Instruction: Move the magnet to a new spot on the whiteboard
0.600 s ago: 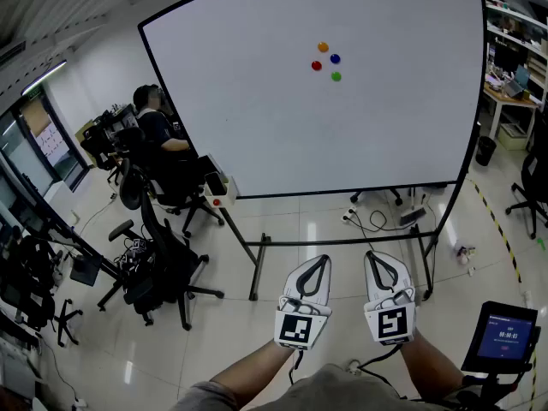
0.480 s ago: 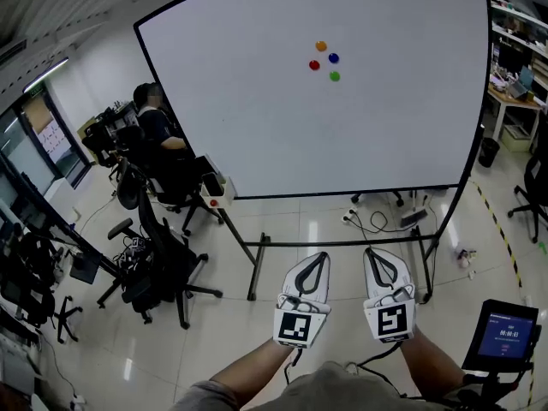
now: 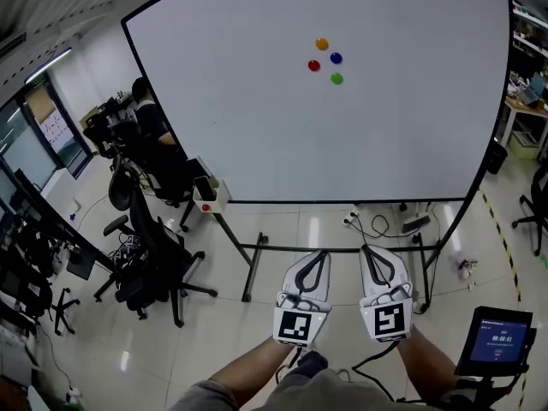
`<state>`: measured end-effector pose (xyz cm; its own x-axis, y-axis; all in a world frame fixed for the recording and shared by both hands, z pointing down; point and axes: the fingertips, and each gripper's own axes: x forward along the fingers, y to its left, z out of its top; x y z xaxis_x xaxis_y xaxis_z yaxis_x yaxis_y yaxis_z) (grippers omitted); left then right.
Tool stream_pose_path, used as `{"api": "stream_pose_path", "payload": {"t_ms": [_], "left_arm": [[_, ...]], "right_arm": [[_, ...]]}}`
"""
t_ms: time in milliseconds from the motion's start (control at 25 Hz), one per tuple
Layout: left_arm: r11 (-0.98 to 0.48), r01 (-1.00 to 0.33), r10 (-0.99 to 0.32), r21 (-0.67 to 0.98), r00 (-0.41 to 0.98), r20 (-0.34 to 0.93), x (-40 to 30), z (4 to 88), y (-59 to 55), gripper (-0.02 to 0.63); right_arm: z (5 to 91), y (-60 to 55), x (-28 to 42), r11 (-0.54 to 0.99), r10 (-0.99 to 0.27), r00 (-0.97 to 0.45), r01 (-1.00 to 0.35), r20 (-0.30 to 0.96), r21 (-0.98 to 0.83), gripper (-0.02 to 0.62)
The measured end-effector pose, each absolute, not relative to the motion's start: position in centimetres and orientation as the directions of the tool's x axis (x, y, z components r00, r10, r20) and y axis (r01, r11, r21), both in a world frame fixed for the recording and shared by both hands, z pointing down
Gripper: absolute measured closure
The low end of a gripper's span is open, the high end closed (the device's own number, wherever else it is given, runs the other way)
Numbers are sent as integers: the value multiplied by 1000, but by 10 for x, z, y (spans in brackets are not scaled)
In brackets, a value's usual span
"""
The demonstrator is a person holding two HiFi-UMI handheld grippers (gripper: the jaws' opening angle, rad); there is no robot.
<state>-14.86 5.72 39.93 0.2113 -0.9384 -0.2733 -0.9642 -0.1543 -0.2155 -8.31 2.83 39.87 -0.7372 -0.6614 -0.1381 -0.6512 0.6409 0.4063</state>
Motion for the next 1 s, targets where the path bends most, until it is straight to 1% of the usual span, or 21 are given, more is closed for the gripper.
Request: {"api": "stream_pose_path", "payload": {"t_ms": [120, 280, 400, 560, 760, 1000], "left_arm": [[-162, -965, -931, -205, 219, -293, -160, 396, 29, 607], [-179, -963, -917, -203, 238, -320, -190, 394, -22, 607], [-200, -955, -903, -219, 267, -337, -215, 390, -62, 607], [-230, -944, -874, -236, 307, -377, -241, 362, -114, 607], [-271, -923, -836, -275, 367, -408, -255, 332, -160, 607], [-256, -926, -838, -277, 355, -413, -283, 307, -253, 607]], "right_arm": [[397, 0, -97, 634, -661, -732, -662, -166, 398, 588], [394, -47, -125, 599, -679, -716, -669, -162, 440, 588], [382, -83, -147, 574, -696, -690, -701, -198, 424, 588], [360, -134, -173, 527, -718, -658, -728, -229, 439, 588], [331, -184, -193, 457, -746, -606, -767, -275, 451, 588], [307, -276, -226, 448, -742, -609, -761, -279, 470, 588]]}}
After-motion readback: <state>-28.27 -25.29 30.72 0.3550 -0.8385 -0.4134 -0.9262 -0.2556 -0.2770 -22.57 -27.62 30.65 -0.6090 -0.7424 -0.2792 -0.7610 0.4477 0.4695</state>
